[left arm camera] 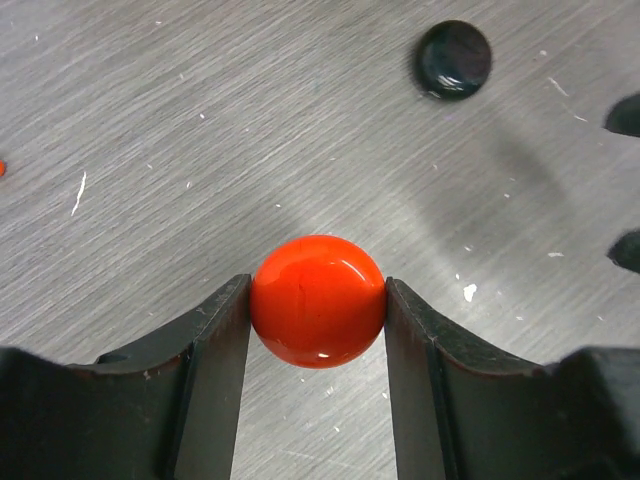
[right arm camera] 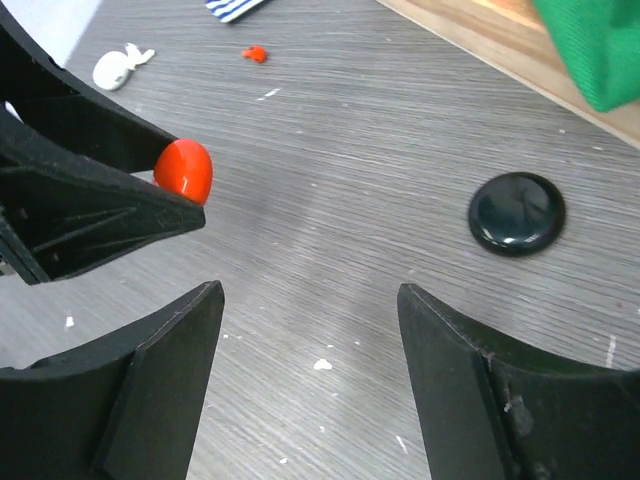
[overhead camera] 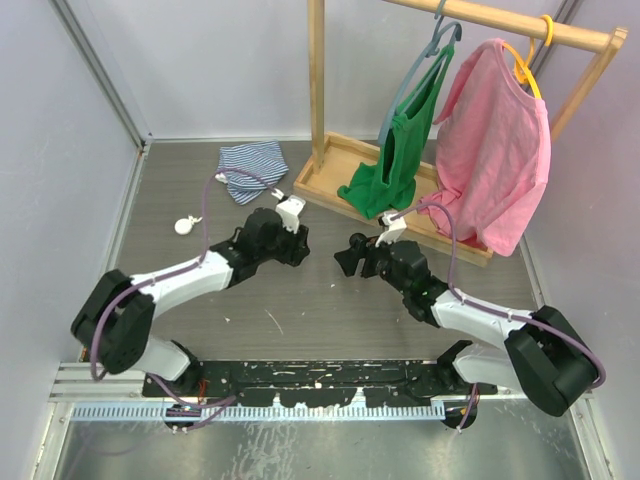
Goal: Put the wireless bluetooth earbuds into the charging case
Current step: Pick up the charging case at the center of the board.
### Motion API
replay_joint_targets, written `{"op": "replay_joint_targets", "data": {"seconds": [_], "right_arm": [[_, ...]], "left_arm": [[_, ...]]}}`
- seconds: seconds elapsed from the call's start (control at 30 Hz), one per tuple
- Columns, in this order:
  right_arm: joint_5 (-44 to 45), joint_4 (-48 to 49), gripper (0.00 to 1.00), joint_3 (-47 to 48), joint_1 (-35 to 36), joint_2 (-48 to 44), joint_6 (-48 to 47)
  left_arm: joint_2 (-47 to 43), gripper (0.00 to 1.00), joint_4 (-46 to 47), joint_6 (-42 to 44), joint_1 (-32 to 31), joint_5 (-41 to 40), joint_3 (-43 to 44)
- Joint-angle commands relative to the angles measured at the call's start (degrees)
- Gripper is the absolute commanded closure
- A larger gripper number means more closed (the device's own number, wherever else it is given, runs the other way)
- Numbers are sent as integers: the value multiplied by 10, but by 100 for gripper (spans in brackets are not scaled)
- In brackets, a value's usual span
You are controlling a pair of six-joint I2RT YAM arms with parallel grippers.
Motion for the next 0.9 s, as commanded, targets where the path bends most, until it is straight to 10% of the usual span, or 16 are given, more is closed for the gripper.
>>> {"op": "replay_joint_targets", "data": {"seconds": [0.0, 0.87], "right_arm": [[-58, 22, 24, 41, -3, -28, 30], [-297, -23, 35, 177, -1, 24, 91]], "left_arm": [[-75, 55, 83, 56, -10, 35, -40], [-263, 53, 94, 192, -40, 142, -107]]}}
